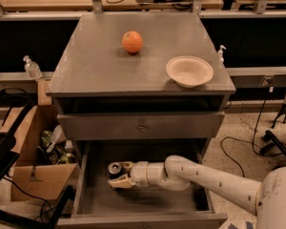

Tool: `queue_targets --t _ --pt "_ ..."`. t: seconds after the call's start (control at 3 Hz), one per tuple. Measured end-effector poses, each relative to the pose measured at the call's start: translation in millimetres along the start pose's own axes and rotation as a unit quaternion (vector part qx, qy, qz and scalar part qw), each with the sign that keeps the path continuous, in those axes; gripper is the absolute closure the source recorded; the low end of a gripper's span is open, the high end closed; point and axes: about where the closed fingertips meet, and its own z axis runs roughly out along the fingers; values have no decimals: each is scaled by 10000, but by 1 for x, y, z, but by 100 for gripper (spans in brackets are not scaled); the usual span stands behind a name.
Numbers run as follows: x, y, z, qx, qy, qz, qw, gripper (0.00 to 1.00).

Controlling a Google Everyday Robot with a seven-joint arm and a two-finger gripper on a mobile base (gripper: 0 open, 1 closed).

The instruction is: Place pepsi can into middle drawer

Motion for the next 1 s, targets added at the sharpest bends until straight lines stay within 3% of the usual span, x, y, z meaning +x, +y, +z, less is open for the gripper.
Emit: queue_targets --t 0.33,0.67,1.0 --pt "-1 2 3 -28 -7 0 10000 0" --pt "-1 2 3 -29 -7 0 10000 0" --pt "-20 2 -9 -284 16 -14 9996 0"
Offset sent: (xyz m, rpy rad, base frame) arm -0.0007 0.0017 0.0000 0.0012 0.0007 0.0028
